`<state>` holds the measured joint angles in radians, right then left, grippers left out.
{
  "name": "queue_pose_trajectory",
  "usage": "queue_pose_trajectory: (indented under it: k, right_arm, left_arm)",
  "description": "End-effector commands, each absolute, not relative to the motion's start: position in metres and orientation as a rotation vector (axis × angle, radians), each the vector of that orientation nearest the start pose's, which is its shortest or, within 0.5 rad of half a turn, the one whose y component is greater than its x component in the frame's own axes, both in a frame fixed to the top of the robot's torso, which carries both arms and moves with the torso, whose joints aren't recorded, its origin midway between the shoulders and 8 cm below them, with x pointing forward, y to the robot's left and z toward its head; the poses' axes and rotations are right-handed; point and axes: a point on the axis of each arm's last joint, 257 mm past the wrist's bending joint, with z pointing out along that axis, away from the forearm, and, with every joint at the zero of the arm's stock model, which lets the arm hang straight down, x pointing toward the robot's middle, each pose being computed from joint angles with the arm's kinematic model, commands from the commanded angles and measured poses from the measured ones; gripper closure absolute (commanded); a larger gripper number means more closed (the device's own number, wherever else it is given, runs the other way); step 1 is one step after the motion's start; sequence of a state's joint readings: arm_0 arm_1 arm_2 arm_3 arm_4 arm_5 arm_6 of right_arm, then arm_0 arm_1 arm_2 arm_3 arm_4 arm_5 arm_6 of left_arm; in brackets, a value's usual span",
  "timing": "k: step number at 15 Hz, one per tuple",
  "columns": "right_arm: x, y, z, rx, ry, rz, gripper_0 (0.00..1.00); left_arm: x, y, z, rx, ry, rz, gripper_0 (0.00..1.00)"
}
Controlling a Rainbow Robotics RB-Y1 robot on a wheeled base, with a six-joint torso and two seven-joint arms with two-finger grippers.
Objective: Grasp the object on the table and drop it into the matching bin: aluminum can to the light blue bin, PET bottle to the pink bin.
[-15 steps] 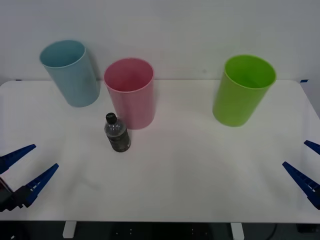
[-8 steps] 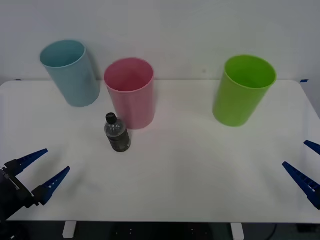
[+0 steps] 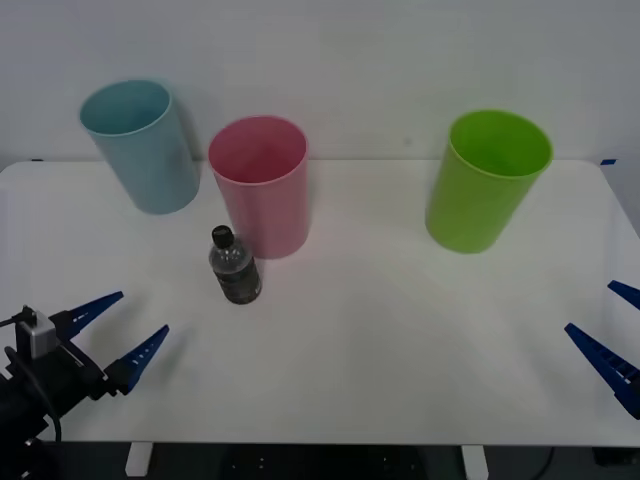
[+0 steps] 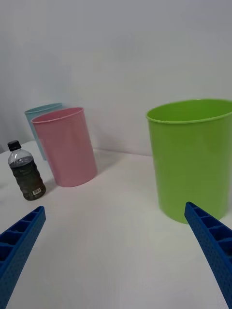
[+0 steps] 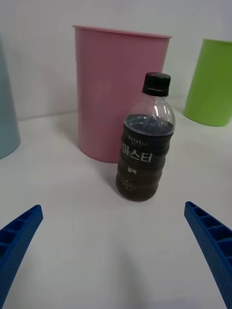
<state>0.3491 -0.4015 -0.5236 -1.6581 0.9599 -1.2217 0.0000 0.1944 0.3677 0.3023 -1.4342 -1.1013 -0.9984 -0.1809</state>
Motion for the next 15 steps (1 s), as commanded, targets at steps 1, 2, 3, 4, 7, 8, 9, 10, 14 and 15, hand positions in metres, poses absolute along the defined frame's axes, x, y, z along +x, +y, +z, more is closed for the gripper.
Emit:
queue_pose_trajectory:
  k: [1,2,3,4,7,8,9,10,14,15]
  right_arm:
    - [0.342,-0.33,-0.169,-0.465,1.441,0.567,0.0]
    - [0.342,-0.33,-0.169,-0.465,1.441,0.567,0.0]
    - [0.342,-0.33,-0.169,-0.465,1.441,0.567,0.0]
    - [0.342,-0.33,-0.169,-0.465,1.441,0.567,0.0]
    - [0.342,-0.33,-0.169,-0.465,1.441,0.567,0.0]
    - [0.342,-0.33,-0.169,-0.465,1.441,0.567,0.0]
    - [0.342,-0.33,-0.169,-0.465,1.441,0.567,0.0]
    - [0.342,-0.33,-0.169,-0.465,1.441,0.567,0.0]
    - [0.342,-0.33,-0.169,-0.465,1.441,0.567,0.0]
    - [0.342,-0.33,-0.169,-0.465,1.441,0.567,0.0]
  left_arm:
    - [0.418,0.277,-0.272,0.467,1.579,-0.462,0.0]
    - [0.421,0.272,-0.272,0.457,1.576,-0.462,0.0]
    - [0.424,0.267,-0.273,0.452,1.574,-0.462,0.0]
    - [0.427,0.262,-0.275,0.448,1.574,-0.461,0.0]
    - [0.437,0.248,-0.275,0.434,1.571,-0.463,0.0]
    - [0.441,0.242,-0.275,0.427,1.568,-0.467,0.0]
    - [0.444,0.237,-0.276,0.424,1.571,-0.462,0.0]
    - [0.448,0.232,-0.277,0.422,1.575,-0.457,0.0]
    - [0.462,0.214,-0.279,0.418,1.583,-0.45,0.0]
    - [0.465,0.21,-0.279,0.418,1.584,-0.449,0.0]
